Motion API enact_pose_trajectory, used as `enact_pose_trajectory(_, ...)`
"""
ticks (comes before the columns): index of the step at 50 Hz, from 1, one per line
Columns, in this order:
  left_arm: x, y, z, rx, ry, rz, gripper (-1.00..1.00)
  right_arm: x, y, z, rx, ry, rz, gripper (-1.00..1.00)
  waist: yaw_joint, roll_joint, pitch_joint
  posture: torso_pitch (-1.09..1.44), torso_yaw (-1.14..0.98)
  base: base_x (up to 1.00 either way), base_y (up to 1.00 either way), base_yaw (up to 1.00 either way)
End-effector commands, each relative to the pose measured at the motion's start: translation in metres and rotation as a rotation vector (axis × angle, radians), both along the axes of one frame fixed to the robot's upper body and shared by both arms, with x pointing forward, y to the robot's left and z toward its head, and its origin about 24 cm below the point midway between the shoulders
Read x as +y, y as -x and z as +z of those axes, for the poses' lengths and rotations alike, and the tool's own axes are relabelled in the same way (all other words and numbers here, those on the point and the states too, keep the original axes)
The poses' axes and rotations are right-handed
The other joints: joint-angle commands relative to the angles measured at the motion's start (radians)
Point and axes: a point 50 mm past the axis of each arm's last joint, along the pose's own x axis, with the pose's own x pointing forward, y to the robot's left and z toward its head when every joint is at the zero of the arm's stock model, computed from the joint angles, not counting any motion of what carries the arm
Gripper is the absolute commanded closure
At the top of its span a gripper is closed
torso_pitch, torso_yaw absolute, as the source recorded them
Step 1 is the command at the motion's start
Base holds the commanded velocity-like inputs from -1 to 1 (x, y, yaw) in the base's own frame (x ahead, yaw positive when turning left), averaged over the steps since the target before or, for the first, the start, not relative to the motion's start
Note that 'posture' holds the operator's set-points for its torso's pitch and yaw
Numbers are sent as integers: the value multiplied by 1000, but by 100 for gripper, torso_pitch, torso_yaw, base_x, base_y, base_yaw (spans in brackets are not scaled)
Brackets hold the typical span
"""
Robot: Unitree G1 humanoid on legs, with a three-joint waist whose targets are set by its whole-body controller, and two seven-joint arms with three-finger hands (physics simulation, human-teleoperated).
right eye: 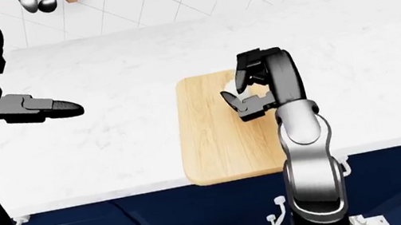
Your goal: Place the eggplant and the orange on separate cutting boards.
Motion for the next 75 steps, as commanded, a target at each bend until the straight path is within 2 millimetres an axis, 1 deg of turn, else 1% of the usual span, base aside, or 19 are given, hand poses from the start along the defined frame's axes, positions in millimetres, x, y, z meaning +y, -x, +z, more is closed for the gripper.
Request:
enact_pose_trajectory(1,0,7,14,-82,-19,9,-100,2,4,16,-98,15,6,100,0,1,-26,0,0,0,0,0)
enact_pose_trajectory(2,0,8,14,-83,-15,9,-100,2,5,20,-97,14,7,100,0,1,-26,0,0,0,0,0)
enact_pose_trajectory(11,0,8,13,-83,-17,11,-100,1,4,12,-74,1,12,100,0,0,-27,0,0,0,0,0)
enact_pose_trajectory(14,0,7,13,-84,-16,10,-100,1,5,15,-68,-3,16,100,0,-1,-29,0,0,0,0,0)
enact_pose_trajectory(16,0,8,13,-85,-17,11,-100,1,5,12,-64,-3,20,88,0,-1,-29,0,0,0,0,0)
enact_pose_trajectory(25,2,8,15,-87,-20,13,-100,1,2,14,-56,-6,24,69,-1,0,-28,0,0,0,0,0)
enact_pose_trajectory(30,1,7,18,-89,-21,11,-100,2,2,13,-54,-7,32,43,-1,0,-27,0,0,0,0,0)
enact_pose_trajectory(34,1,6,18,-90,-23,11,-100,3,3,14,-52,-9,36,29,-1,0,-27,0,0,0,0,0)
enact_pose_trajectory(35,0,6,18,-89,-22,10,-100,3,3,13,-51,-8,39,20,-1,0,-26,0,0,0,0,0)
enact_pose_trajectory(42,2,7,17,-90,-20,15,-100,3,4,13,-50,-4,39,2,-1,0,-26,0,0,0,0,0)
enact_pose_trajectory(49,4,10,16,-90,-18,20,-100,4,5,15,-49,-1,43,-31,-1,0,-26,0,0,0,0,0)
enact_pose_trajectory(51,4,10,16,-90,-18,22,-100,3,5,14,-51,0,43,-45,-1,1,-26,0,0,0,0,0)
enact_pose_trajectory(53,4,10,15,-89,-19,23,-100,3,6,14,-50,0,44,-48,-1,0,-26,0,0,0,0,0)
enact_pose_trajectory(60,5,9,14,-88,-17,26,-100,3,6,17,-56,5,42,-100,0,0,-26,0,0,0,0,0)
enact_pose_trajectory(61,5,9,15,-89,-17,27,-100,3,6,17,-56,7,43,-100,0,0,-26,0,0,0,0,0)
enact_pose_trajectory(65,5,10,15,-88,-17,30,-100,3,10,27,-75,12,46,-100,0,0,-26,0,0,0,0,0)
enact_pose_trajectory(68,7,11,16,-90,-18,32,-100,0,16,45,-107,19,41,-100,0,1,-25,0,0,0,0,0)
enact_pose_trajectory(73,8,11,18,-92,-20,36,-100,-7,23,66,-166,27,22,-100,1,0,-20,0,0,0,0,0)
enact_pose_trajectory(75,9,12,19,-94,-19,37,-100,-10,28,82,-202,34,18,-100,1,-1,-19,0,0,0,0,0)
